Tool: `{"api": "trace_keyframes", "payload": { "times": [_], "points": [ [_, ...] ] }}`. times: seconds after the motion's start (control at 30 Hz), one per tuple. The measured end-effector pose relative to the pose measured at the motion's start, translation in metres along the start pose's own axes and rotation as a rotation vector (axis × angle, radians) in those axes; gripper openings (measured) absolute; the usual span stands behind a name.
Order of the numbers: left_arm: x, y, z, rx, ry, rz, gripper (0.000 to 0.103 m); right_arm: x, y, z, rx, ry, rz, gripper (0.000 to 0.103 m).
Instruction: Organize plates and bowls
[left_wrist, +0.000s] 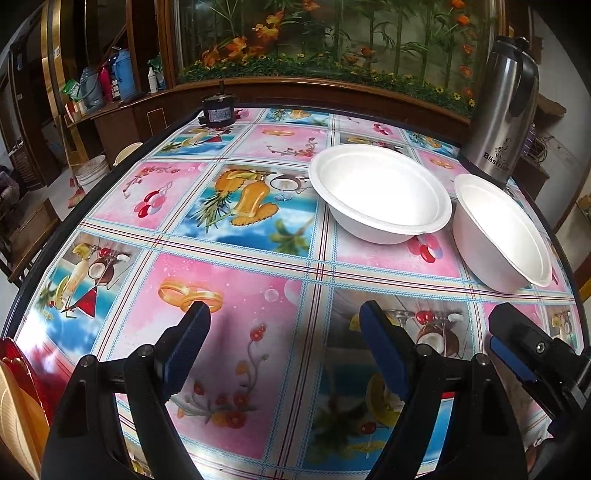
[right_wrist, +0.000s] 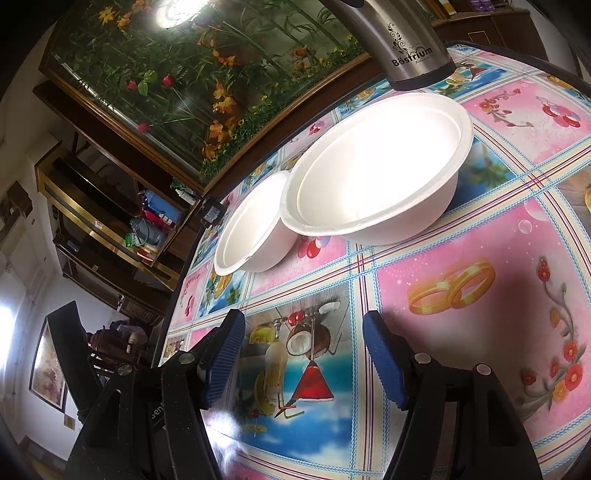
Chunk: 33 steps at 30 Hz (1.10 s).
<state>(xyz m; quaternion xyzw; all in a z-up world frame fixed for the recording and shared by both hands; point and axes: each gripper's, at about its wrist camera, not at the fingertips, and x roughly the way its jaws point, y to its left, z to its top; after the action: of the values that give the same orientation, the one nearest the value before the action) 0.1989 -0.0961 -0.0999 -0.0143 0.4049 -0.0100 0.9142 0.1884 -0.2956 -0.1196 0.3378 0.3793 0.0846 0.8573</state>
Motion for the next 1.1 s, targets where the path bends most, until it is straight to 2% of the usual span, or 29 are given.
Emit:
{"api": "trace_keyframes", "payload": {
  "times": [0.43, 0.6, 0.7, 0.87, 1.1],
  "points": [
    [-0.003, 0.000, 0.001, -0.005, -0.003, -0.013, 0.083, 0.002, 0.000, -0.001, 0.000, 0.005, -0.005, 0.069],
    [0.003, 0.007, 0.003, -0.036, 0.026, -0.006, 0.083, 0.001, 0.001, -0.001, -0.004, -0.004, -0.009, 0.069],
    [0.005, 0.016, 0.006, -0.074, 0.035, 0.003, 0.083, -0.003, 0.002, -0.002, -0.004, -0.030, -0.013, 0.069],
    [-0.001, 0.029, 0.010, -0.118, 0.006, 0.031, 0.083, -0.006, 0.004, 0.001, -0.002, -0.066, -0.030, 0.069],
    [0.002, 0.026, 0.008, -0.096, 0.030, 0.016, 0.083, 0.011, 0.036, 0.012, -0.046, -0.123, -0.049, 0.072]
  ]
}}
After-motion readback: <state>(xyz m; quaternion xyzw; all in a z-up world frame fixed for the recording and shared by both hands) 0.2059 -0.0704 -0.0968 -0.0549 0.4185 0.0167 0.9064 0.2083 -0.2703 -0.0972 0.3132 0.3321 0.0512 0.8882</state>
